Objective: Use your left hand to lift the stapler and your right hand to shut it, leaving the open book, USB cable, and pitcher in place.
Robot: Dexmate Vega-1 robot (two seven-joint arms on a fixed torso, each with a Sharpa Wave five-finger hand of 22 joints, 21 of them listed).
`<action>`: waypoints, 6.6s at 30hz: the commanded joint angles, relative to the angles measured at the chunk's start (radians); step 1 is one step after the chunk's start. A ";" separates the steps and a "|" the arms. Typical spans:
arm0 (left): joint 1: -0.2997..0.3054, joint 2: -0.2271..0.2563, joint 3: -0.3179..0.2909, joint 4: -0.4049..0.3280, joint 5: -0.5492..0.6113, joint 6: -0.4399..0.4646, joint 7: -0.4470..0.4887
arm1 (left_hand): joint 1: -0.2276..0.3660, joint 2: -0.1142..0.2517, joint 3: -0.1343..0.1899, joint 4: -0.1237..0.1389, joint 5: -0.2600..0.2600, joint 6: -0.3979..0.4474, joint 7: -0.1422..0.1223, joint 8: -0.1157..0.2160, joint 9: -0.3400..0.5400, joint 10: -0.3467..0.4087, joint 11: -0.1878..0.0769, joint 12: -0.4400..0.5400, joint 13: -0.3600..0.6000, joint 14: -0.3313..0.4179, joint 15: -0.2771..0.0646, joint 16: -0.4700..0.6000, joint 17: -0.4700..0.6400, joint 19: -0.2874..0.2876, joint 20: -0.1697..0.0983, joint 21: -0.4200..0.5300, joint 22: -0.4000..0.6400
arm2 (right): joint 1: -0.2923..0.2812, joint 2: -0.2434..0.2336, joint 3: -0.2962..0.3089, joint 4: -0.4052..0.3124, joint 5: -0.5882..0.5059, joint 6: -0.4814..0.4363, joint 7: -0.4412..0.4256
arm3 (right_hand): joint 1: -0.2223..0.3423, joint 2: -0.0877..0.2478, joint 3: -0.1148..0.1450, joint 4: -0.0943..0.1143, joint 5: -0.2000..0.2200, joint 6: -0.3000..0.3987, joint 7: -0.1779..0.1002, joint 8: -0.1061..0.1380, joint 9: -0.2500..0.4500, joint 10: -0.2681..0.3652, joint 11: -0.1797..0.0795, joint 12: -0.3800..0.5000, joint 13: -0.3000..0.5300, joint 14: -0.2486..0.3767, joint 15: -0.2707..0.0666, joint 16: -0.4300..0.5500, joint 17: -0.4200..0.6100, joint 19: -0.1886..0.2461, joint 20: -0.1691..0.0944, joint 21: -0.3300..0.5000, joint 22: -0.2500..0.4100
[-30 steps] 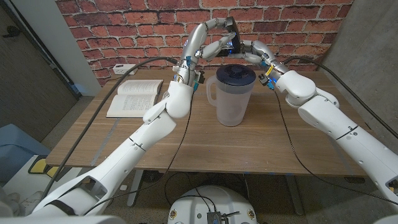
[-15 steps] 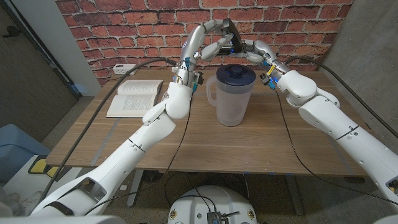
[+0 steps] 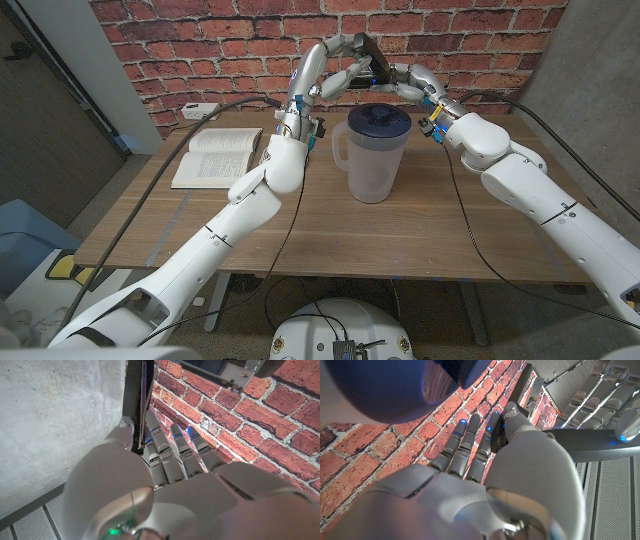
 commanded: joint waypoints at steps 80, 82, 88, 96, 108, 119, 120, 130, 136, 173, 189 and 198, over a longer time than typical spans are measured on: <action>0.190 0.005 -0.114 -0.052 -0.007 0.048 0.225 | -0.231 -0.080 -0.132 0.073 0.014 -0.114 -0.097 -0.145 -0.080 0.068 0.017 -0.078 -0.025 0.095 -0.133 -0.015 -0.011 0.033 0.061 -0.005 0.011 | 0.017 0.018 -0.002 0.025 0.014 0.000 -0.010 | 0.030 0.035 0.000 0.010 0.006 0.065 0.060 0.000 0.011 0.015 -0.003 0.004 0.010 0.018 -0.181 -0.016 0.014 -0.014 -0.066 0.040 -0.002; 0.193 0.004 -0.116 -0.054 -0.018 0.047 0.221 | -0.233 -0.080 -0.132 0.074 0.014 -0.114 -0.096 -0.145 -0.081 0.064 0.016 -0.080 -0.024 0.091 -0.132 -0.018 -0.011 0.032 0.063 -0.005 0.012 | 0.016 0.019 -0.001 0.025 0.014 0.002 -0.012 | 0.030 0.035 0.000 0.010 0.006 0.065 0.061 0.000 0.012 0.016 -0.003 0.003 0.008 0.018 -0.181 -0.017 0.014 -0.014 -0.066 0.041 -0.002; 0.196 -0.004 -0.121 -0.052 -0.031 0.044 0.225 | -0.243 -0.081 -0.133 0.074 0.014 -0.122 -0.089 -0.148 -0.083 0.048 0.017 -0.088 -0.020 0.079 -0.129 -0.026 -0.011 0.026 0.066 -0.008 0.012 | 0.009 0.015 0.006 0.019 0.015 0.006 -0.016 | 0.030 0.035 0.000 0.010 0.006 0.065 0.061 0.000 0.011 0.014 -0.003 0.003 0.010 0.020 -0.181 -0.017 0.015 -0.015 -0.067 0.043 -0.002; 0.201 -0.009 -0.130 -0.049 -0.042 0.036 0.233 | -0.251 -0.079 -0.128 0.064 0.015 -0.133 -0.086 -0.150 -0.086 -0.083 0.031 -0.144 -0.015 0.023 -0.113 -0.057 -0.006 0.016 0.075 -0.013 0.014 | 0.000 0.012 0.013 0.008 0.020 0.003 -0.021 | 0.029 0.035 0.000 0.011 0.006 0.065 0.060 0.000 0.012 0.017 -0.002 0.003 0.009 0.020 -0.181 -0.019 0.016 -0.016 -0.065 0.046 -0.003; 0.228 -0.034 -0.156 -0.051 -0.148 0.031 0.209 | -0.254 -0.068 -0.137 0.042 0.015 -0.270 -0.118 -0.170 -0.086 -0.378 0.045 -0.218 -0.030 -0.101 -0.069 -0.092 0.013 -0.026 0.090 -0.031 0.016 | -0.002 0.018 0.008 -0.007 0.022 -0.004 -0.029 | 0.030 0.035 -0.001 0.010 0.006 0.065 0.062 -0.001 0.012 0.018 -0.001 0.003 0.011 0.021 -0.181 -0.021 0.017 -0.018 -0.065 0.049 -0.003; 0.237 -0.057 -0.163 -0.064 -0.227 0.049 0.181 | -0.277 -0.066 -0.142 0.045 0.014 -0.346 -0.085 -0.173 -0.084 -0.498 0.097 -0.220 -0.045 -0.082 -0.025 -0.083 0.013 -0.023 0.104 -0.030 0.018 | -0.009 0.017 0.012 -0.018 0.017 0.019 -0.026 | 0.030 0.035 0.000 0.010 0.005 0.064 0.061 -0.001 0.013 0.016 -0.003 0.001 0.011 0.023 -0.181 -0.022 0.019 -0.019 -0.064 0.053 -0.003; 0.238 -0.058 -0.163 -0.066 -0.230 0.053 0.179 | -0.284 -0.068 -0.144 0.046 0.014 -0.364 -0.082 -0.172 -0.083 -0.532 0.086 -0.223 -0.049 -0.084 -0.031 -0.083 0.013 -0.025 0.107 -0.030 0.018 | -0.010 0.017 0.012 -0.019 0.013 0.021 -0.027 | 0.030 0.035 0.000 0.010 0.005 0.065 0.061 -0.001 0.012 0.018 -0.003 0.001 0.009 0.023 -0.181 -0.022 0.019 -0.019 -0.064 0.053 -0.003; 0.255 -0.066 -0.169 -0.091 -0.268 0.089 0.173 | -0.304 -0.074 -0.149 0.047 0.013 -0.442 -0.009 -0.176 -0.082 -0.575 0.086 -0.207 -0.052 -0.093 -0.042 -0.087 0.013 -0.029 0.116 -0.032 0.019 | -0.007 0.026 0.007 -0.026 0.006 0.039 -0.022 | 0.029 0.035 -0.001 0.010 0.005 0.065 0.061 -0.001 0.013 0.018 -0.004 0.001 0.012 0.023 -0.181 -0.024 0.019 -0.020 -0.065 0.057 -0.003; 0.268 -0.069 -0.173 -0.101 -0.301 0.092 0.167 | -0.316 -0.080 -0.155 0.050 0.011 -0.453 0.001 -0.172 -0.083 -0.571 0.092 -0.201 -0.052 -0.096 -0.037 -0.086 0.013 -0.030 0.118 -0.032 0.019 | 0.000 0.031 0.001 -0.029 0.001 0.046 -0.015 | 0.029 0.035 -0.001 0.011 0.005 0.065 0.061 -0.002 0.012 0.020 -0.004 0.000 0.010 0.023 -0.181 -0.026 0.019 -0.021 -0.065 0.058 -0.004; 0.319 -0.077 -0.166 -0.180 -0.538 0.084 0.071 | -0.427 -0.140 -0.215 0.077 -0.005 -0.474 0.073 -0.151 -0.088 -0.506 0.133 -0.159 -0.058 -0.169 0.029 -0.095 0.017 -0.057 0.140 -0.042 0.021 | 0.034 0.070 -0.032 0.023 -0.031 0.135 0.037 | 0.026 0.034 -0.002 0.012 0.006 0.065 0.054 -0.003 0.011 0.016 -0.008 -0.004 0.013 0.024 -0.181 -0.032 0.022 -0.029 -0.070 0.068 -0.005; 0.321 -0.063 -0.161 -0.188 -0.637 0.059 0.015 | -0.457 -0.161 -0.233 0.083 -0.003 -0.478 0.084 -0.153 -0.089 -0.497 0.140 -0.156 -0.062 -0.203 0.037 -0.102 0.016 -0.081 0.153 -0.052 0.021 | 0.040 0.080 -0.039 0.048 -0.041 0.166 0.052 | 0.025 0.034 -0.003 0.013 0.006 0.066 0.053 -0.003 0.010 0.015 -0.010 -0.007 0.013 0.023 -0.181 -0.035 0.024 -0.033 -0.072 0.073 -0.005; 0.319 -0.062 -0.159 -0.180 -0.692 0.046 -0.008 | -0.471 -0.167 -0.240 0.086 0.000 -0.472 0.107 -0.151 -0.089 -0.488 0.155 -0.154 -0.066 -0.218 0.039 -0.103 0.015 -0.091 0.155 -0.055 0.021 | 0.042 0.085 -0.043 0.055 -0.045 0.187 0.063 | 0.023 0.033 -0.004 0.013 0.006 0.066 0.048 -0.003 0.010 0.016 -0.012 -0.007 0.013 0.025 -0.181 -0.034 0.028 -0.035 -0.072 0.075 -0.005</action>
